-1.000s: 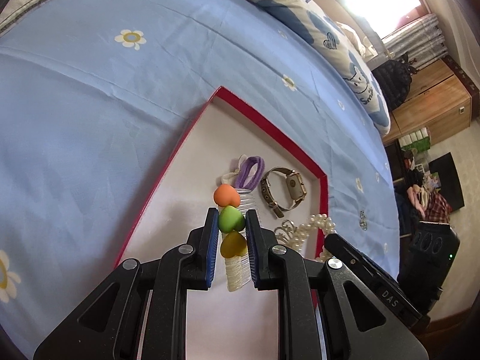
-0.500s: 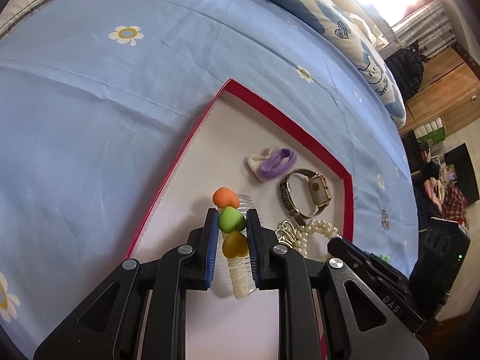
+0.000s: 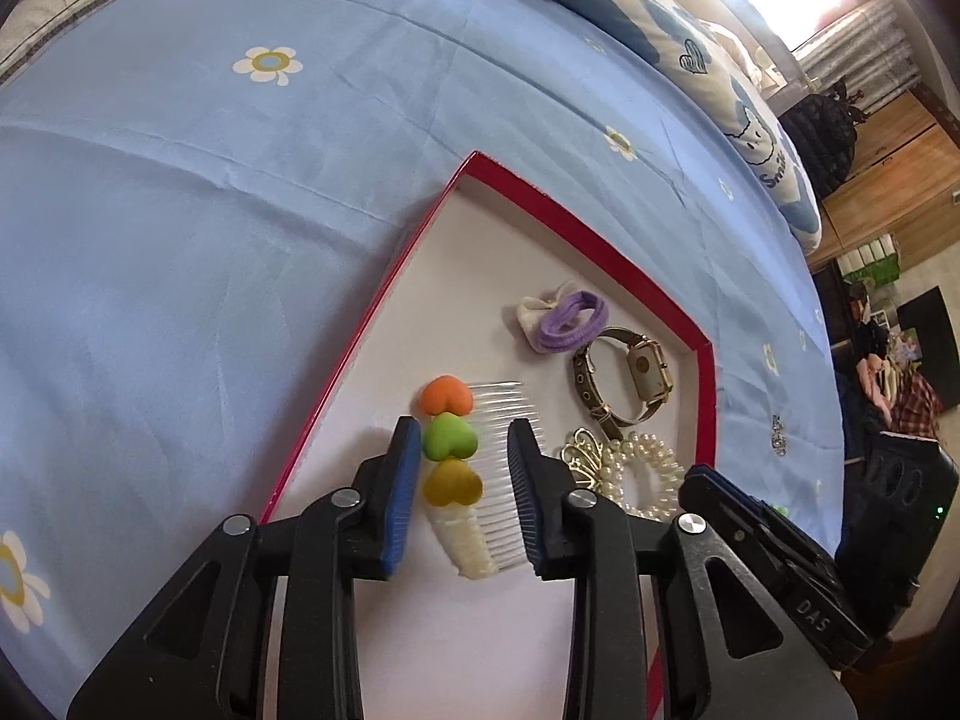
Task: Organize jewelry
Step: 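Carry comb and pearl bracelet into the box and open both tools, then grasp the black scrunchie with left tool while right tool grasps green braided bracelet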
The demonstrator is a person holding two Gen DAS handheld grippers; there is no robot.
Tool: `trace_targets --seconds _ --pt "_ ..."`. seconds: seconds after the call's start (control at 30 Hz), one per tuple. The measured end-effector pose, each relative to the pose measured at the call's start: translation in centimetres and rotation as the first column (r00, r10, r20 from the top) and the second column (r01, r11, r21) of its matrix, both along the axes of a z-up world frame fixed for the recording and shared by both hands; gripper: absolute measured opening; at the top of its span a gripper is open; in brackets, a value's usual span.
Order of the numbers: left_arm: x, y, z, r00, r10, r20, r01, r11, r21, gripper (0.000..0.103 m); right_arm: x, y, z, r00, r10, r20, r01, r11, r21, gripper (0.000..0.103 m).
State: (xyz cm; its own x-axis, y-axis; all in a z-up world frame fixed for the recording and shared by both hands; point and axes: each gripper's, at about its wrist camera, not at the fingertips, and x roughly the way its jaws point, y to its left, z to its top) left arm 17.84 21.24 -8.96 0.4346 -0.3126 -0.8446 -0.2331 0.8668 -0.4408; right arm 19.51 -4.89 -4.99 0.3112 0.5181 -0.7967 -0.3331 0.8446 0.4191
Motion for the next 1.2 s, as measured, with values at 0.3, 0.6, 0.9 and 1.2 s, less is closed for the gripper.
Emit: trace_targets --seconds 0.3,0.6,0.9,1.2 --pt "-0.4 -0.7 1.0 1.0 -0.011 0.013 0.011 1.0 0.011 0.03 -1.0 -1.7 2.3 0.999 -0.028 0.036 0.027 0.999 0.028 0.034" --pt "-1.6 -1.8 1.6 1.0 -0.027 0.014 0.027 1.0 0.014 0.03 -2.6 -4.8 3.2 0.996 -0.078 0.035 0.077 0.996 0.036 0.037" --pt "-3.6 -4.6 3.7 0.995 -0.08 0.053 0.079 0.996 0.028 0.041 -5.3 -9.7 4.0 0.986 -0.161 0.035 0.16 0.986 0.035 0.049" --pt "-5.3 -9.2 5.9 0.98 -0.18 0.089 0.176 0.983 0.051 0.054 -8.9 -16.0 4.9 0.955 -0.292 0.046 0.294 0.955 -0.048 0.079"
